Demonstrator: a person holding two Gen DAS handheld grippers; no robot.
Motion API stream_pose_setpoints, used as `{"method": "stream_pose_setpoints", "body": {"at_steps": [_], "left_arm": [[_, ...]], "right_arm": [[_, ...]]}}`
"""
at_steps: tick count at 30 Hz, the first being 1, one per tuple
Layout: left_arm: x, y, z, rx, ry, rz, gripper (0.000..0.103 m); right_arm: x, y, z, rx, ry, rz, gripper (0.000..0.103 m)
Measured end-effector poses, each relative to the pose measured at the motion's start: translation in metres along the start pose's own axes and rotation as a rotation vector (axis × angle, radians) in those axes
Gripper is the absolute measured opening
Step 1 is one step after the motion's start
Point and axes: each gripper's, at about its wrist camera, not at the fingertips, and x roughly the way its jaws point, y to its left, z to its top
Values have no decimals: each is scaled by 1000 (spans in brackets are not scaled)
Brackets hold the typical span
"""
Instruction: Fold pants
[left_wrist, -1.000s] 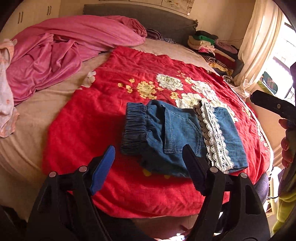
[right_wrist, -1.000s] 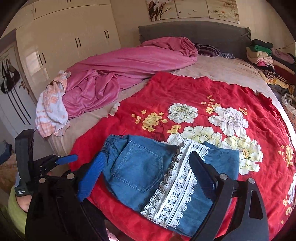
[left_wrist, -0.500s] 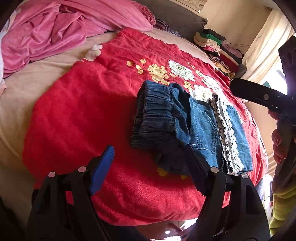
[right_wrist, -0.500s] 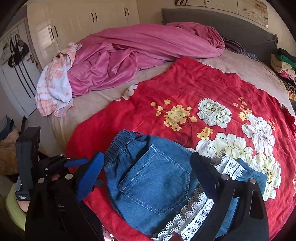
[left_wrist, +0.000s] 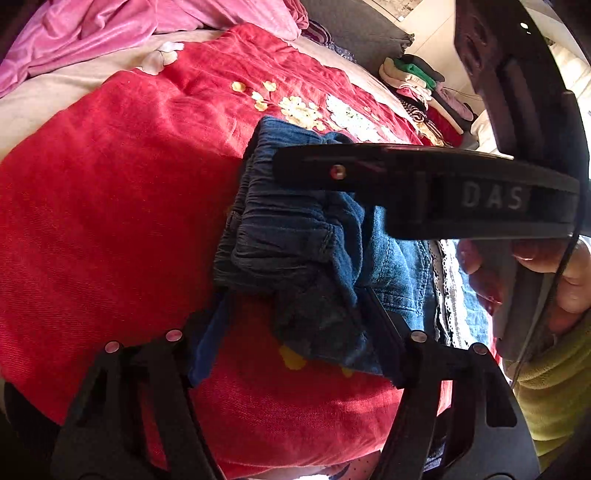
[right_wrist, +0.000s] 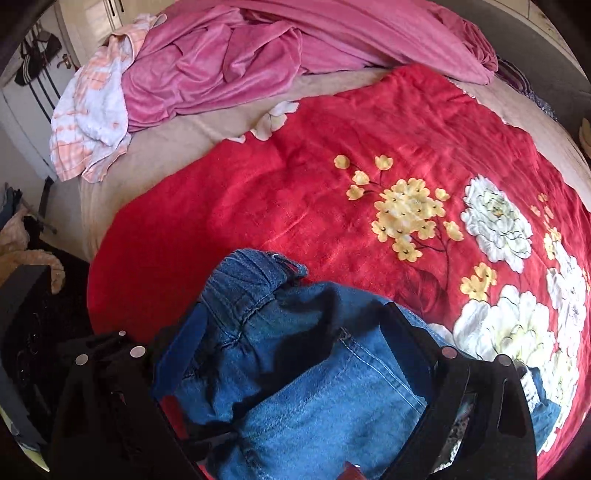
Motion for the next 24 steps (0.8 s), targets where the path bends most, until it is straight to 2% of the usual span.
{"method": "stream_pose_setpoints", "body": {"at_steps": [1,2,3,5,8,11,14,18,24], "left_arm": [[0,0,0,-2,1,1,61],[1,0,0,-5,2,2,61],[1,0,0,-5,1,5,61],[1,0,-1,-6,4,9,61],[0,-3,-1,4,9,23,61],[-2,-8,1,3,7,36,63],[-4,-17,4,10,1,26,65],[-7,-36,9,22,7,-36,65],[-15,-81,13,103,-16,-32,65]], "right_arm": [[8,0,0,-1,15,22,92],[16,0,0,-2,31,41,78],[21,-1,-1,4,39,66,72],[20,-4,-5,25,12,109,56],[2,-11,-11,40,-45,163,39],[-24,-23,-20,74,-115,241,33],[-53,-35,-32,106,-196,302,32],[-86,-49,-44,120,-269,323,32],[-125,-76,-68,155,-345,321,32]]}}
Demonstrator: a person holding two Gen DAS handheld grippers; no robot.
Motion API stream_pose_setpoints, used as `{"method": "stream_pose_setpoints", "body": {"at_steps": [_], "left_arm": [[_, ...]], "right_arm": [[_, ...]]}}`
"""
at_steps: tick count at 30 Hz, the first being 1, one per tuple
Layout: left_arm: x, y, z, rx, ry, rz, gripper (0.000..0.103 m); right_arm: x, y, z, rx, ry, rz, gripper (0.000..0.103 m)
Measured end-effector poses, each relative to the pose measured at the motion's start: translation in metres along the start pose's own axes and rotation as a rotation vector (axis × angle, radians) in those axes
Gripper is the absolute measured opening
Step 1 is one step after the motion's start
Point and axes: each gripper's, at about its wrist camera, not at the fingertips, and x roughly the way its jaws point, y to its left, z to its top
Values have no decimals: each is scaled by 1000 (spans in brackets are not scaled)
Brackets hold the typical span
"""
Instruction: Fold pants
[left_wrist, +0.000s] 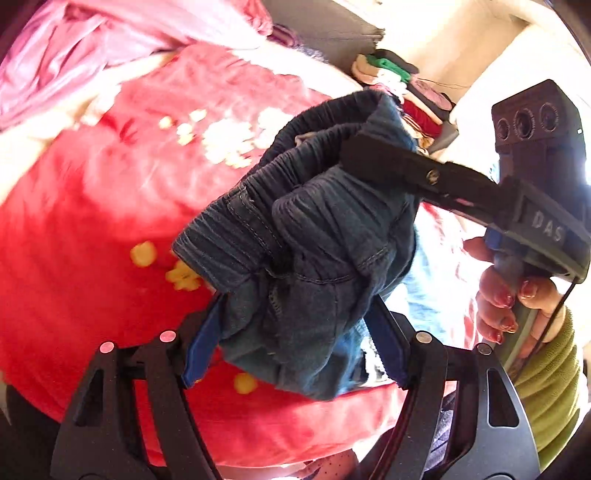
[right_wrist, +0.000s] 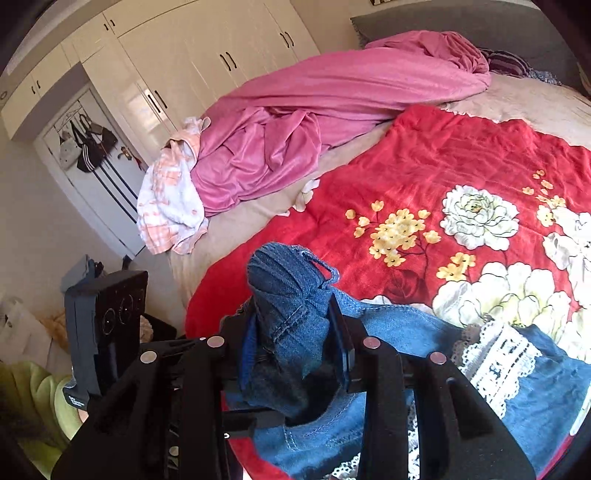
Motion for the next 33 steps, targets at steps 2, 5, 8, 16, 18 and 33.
{"method": "stream_pose_setpoints", "body": {"at_steps": [2,5,8,16,18,33], "left_arm": [[-2,-15,2,29,-7,1,65],[-1,-38,3,66,-12,0,65],[3,-58,6,95,-13,1,65],[23,-104,3,150,27,-26,65],[29,-114,-1,158,48,-62,66],[31,-130,-35,296,46,-35,67]], "right_arm": [[-14,-6,-3,6,-22,1,32],[-34,-13,-9,17,-53,2,32],[-51,-22,-17,27,-84,-5,32],[-91,-46,-41,62,-138,-46,32],[-101,-55,-51,77,-152,-78,32],[-157,-94,-124,280,-216,-198,64]]}}
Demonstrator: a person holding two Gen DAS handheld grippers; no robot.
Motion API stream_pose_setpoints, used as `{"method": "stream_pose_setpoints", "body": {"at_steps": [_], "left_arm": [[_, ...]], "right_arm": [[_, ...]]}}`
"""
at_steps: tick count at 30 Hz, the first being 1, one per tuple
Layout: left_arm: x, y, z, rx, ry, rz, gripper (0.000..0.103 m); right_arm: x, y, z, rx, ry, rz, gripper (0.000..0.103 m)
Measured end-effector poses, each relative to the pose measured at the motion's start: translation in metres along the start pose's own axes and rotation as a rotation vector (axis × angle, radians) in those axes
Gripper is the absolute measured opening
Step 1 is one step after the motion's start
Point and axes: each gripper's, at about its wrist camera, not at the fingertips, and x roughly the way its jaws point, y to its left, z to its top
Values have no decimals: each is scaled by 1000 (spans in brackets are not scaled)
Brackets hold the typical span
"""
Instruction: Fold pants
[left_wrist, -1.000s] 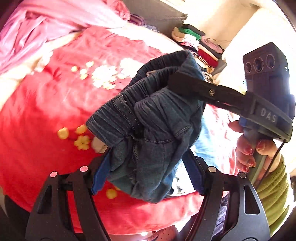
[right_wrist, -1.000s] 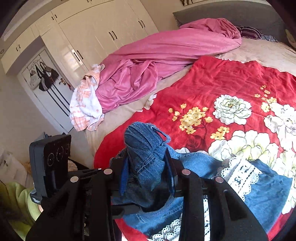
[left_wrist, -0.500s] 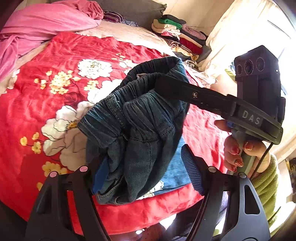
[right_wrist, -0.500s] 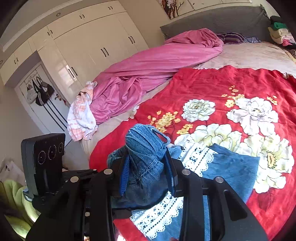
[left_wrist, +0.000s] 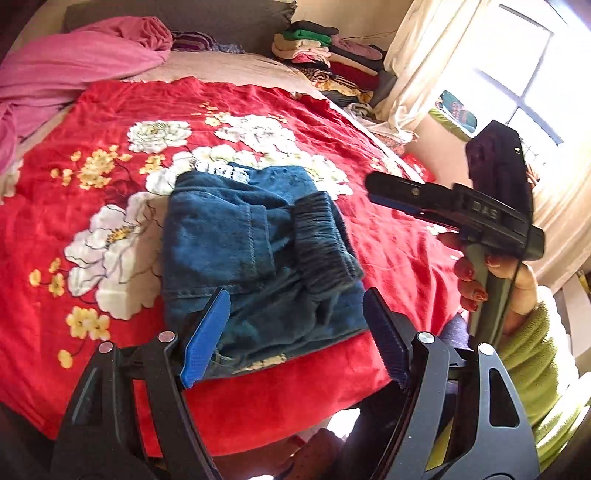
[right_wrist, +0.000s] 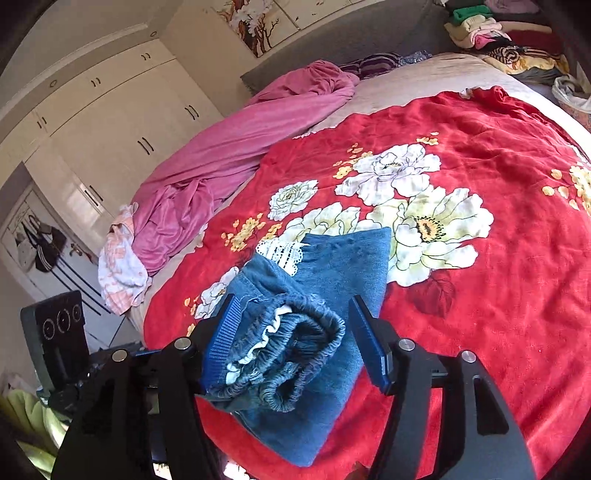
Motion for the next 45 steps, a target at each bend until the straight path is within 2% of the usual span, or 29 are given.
{"method": "stream_pose_setpoints", "body": {"at_steps": [3,5,8,10,12,14,17,19,22,25,28,30,31,32,33,35,37,39,41,45], "left_arm": [[14,8,1,-13,32,17,66],[22,8,-5,-10,67,6,62],[35,1,-18,34,111,21,61],[45,2,-29,33,145,17,61],[47,-1,-35,74,137,36,61],[42,-3,-34,84,130,44,61],[24,-7,-26,92,76,45,61],[17,-10,-21,91,61,23,61],[23,-10,-19,79,75,19,61],[34,-11,-25,74,111,5,61],[38,-8,-27,65,124,4,61],[39,-8,-24,68,124,6,61],[39,-8,-24,68,122,7,61],[40,-7,-24,68,122,7,61],[40,-7,-24,65,123,4,61],[40,-5,-24,60,120,-1,61],[38,-5,-24,61,114,-2,61],[38,-4,-23,52,109,1,61],[38,-5,-24,52,110,4,61],[39,-6,-26,57,115,8,61]], "right_arm": [[13,15,4,-36,22,0,76],[26,16,7,-50,51,-41,78],[46,3,0,-42,120,-163,78],[53,-8,-11,-16,160,-190,78],[53,-13,-19,-19,183,-219,78],[43,-9,-17,-31,159,-202,78],[32,4,4,-81,94,-185,78],[40,11,20,-107,103,-159,78],[70,22,39,-159,162,-140,78],[107,31,45,-195,273,-106,73],[141,31,37,-240,396,-155,73],[151,29,30,-232,423,-159,59],[151,30,29,-209,418,-115,31],[148,34,29,-209,397,-107,14],[145,40,30,-224,365,-125,11],[138,49,36,-229,302,-105,3],[137,57,41,-269,269,-118,3],[142,63,43,-310,272,-137,3],[152,61,40,-335,300,-208,3],[158,50,32,-325,301,-268,4]]}}
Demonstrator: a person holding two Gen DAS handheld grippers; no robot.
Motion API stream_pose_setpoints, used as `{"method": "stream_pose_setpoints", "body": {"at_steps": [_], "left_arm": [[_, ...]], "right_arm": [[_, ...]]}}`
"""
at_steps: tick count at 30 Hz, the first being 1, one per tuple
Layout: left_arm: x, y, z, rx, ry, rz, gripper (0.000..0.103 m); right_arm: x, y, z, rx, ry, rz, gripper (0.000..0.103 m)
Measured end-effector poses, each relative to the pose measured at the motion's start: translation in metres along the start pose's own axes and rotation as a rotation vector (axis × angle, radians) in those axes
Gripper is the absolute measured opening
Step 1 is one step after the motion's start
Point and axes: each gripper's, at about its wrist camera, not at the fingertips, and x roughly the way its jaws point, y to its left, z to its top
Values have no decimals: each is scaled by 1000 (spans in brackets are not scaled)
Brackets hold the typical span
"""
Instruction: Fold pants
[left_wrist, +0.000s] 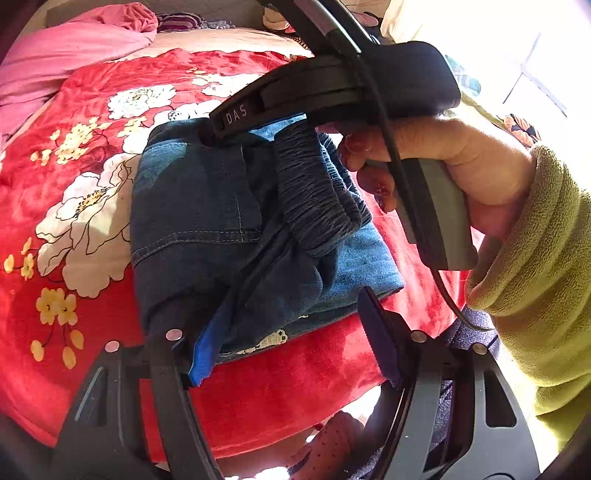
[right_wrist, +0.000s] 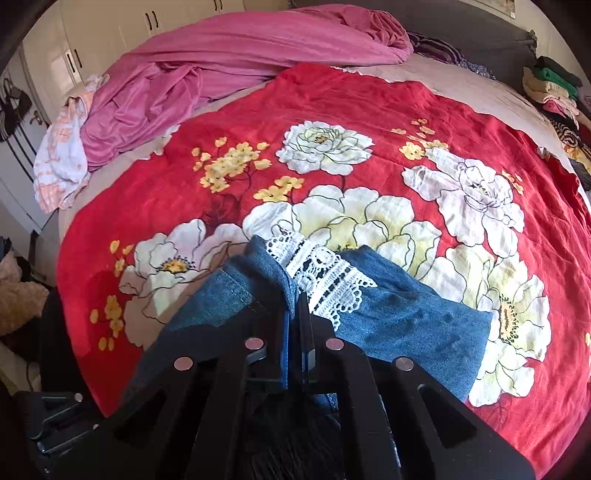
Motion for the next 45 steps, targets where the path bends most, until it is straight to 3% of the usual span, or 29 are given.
{"method": "stream_pose_setpoints", "body": {"at_steps": [2,6,9,12,17,22,26,34,37,45], "left_arm": [[-1,-1,0,1,2,4,61],[-2,-3,-1,0,4,10,61],[-5,-5,-2,3,0,17,61],[-9,-7,-4,4,-1,22,61],[-16,-10,-6,12,-6,26,61],[-22,-12,-6,16,-12,21,61],[-31,-13,-6,13,-25,21,61],[-50,-12,-3,17,-54,26,61],[-57,-11,0,20,-68,32,61],[-67,-4,7,16,-107,66,64]], "right_arm": [[-7,-5,-2,37,-26,-5,13],[-34,-16,-6,91,-81,18,16],[-57,-17,-9,98,-124,-5,39],[-79,-20,-15,116,-162,2,44],[-113,-19,-27,157,-225,2,62],[-145,-16,-37,173,-297,-11,73],[-165,-13,-46,187,-334,-13,80],[-197,-3,-69,202,-409,-55,81],[-205,0,-76,201,-426,-90,88],[-212,-3,-92,221,-447,-106,91]]}}
